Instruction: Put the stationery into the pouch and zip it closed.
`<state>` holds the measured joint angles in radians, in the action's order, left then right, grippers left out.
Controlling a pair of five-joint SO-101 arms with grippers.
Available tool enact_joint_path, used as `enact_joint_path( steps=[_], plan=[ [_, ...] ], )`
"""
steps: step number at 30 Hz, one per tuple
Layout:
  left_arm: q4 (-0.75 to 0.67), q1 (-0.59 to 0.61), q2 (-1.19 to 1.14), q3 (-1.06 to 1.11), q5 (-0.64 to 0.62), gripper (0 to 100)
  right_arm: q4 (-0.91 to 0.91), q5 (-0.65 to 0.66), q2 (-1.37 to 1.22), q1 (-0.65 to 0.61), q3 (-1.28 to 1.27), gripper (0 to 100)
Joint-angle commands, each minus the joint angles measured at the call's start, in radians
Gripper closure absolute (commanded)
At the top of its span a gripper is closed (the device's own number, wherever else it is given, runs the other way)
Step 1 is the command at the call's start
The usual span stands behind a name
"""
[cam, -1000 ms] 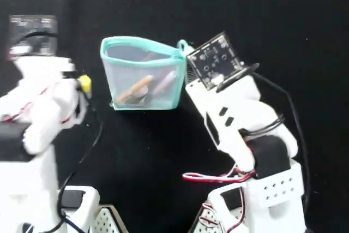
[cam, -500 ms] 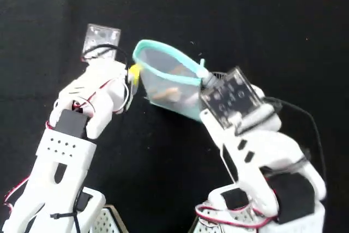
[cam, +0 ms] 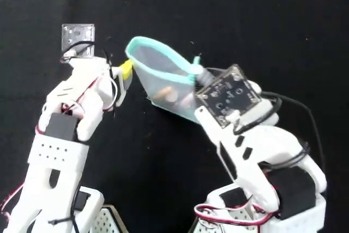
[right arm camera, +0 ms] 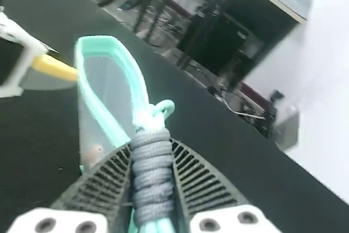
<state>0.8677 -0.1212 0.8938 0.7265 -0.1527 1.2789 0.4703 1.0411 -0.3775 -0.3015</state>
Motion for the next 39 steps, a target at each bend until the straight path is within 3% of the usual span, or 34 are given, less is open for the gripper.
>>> enact_joint_path(
  steps=[1,8,22,30,34,39],
  plan=[
    [0.061,0.005,0.129,-0.074,-0.011,80,-0.029,-0.035,-0.061,-0.081,0.127,98.6],
    [0.072,0.008,0.253,-0.071,-0.009,80,0.063,-0.049,-0.213,-0.141,0.369,98.6],
    [-0.04,0.01,0.124,-0.07,-0.009,80,0.14,-0.051,-0.522,-0.15,0.737,98.6],
    [0.127,0.01,0.126,-0.056,-0.014,80,0.158,-0.091,-0.624,0.014,0.748,98.6],
    [0.15,0.008,0.203,-0.024,-0.017,80,0.186,-0.127,-0.624,-0.02,0.71,98.6],
    [0.026,0.01,0.295,0.102,-0.017,80,0.255,-0.126,-0.624,-0.135,0.687,98.6]
  ],
)
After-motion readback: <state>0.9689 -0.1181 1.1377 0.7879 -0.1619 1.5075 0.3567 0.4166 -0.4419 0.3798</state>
